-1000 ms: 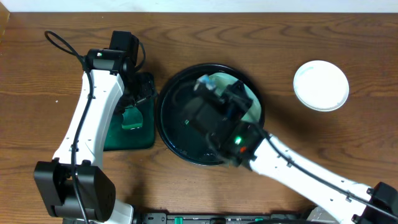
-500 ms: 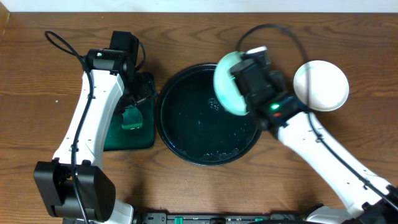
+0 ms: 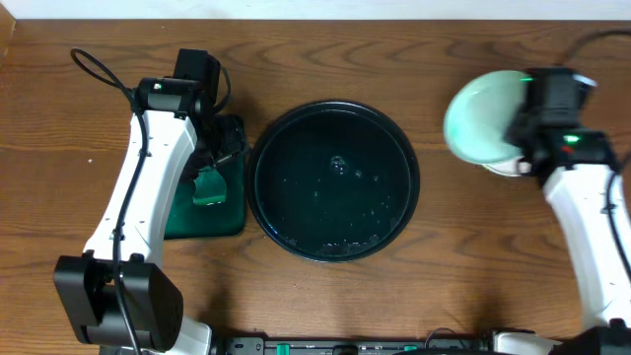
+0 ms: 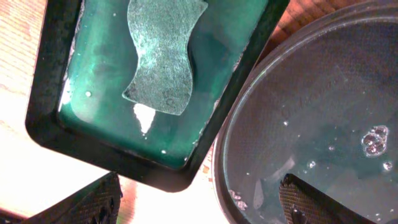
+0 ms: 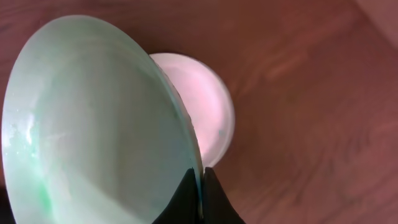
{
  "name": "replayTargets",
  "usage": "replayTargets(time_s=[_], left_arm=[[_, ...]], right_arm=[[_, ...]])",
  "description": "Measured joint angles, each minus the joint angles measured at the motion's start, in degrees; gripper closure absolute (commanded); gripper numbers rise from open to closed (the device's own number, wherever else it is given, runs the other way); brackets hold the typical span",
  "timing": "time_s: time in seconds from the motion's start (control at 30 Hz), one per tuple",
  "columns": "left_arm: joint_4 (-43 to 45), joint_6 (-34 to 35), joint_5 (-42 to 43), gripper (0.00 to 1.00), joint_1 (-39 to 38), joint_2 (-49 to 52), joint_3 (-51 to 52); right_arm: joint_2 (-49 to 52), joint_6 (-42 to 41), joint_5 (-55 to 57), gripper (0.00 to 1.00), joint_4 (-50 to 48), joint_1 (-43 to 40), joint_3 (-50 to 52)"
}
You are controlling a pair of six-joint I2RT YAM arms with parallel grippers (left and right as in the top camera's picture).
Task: Clean dirty plates on tray and stack at the side
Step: 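Carry the green plate right and stack it on the white plates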
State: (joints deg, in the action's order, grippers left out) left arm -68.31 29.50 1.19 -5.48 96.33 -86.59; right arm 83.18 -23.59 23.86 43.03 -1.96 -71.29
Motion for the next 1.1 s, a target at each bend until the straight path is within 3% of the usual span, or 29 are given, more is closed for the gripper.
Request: replayTargets(time_s=[0.3,0.8,1.1], left_arm=[[0.1,0.0,0.0,0.18,0.0,0.0,0.0],[0.2,0.0,0.0,0.18,0.0,0.0,0.0],[0.2,0.0,0.0,0.18,0.0,0.0,0.0]], right_arm=[[4.7,-2.5,-6.3,0.99,0.2,-13.6,0.0],[21.5,-6.3,-9.3,0.99,-6.6,-16.2,0.0],[23.6,-7.0,-15.1,0.83,-9.8,-16.2,0.0]])
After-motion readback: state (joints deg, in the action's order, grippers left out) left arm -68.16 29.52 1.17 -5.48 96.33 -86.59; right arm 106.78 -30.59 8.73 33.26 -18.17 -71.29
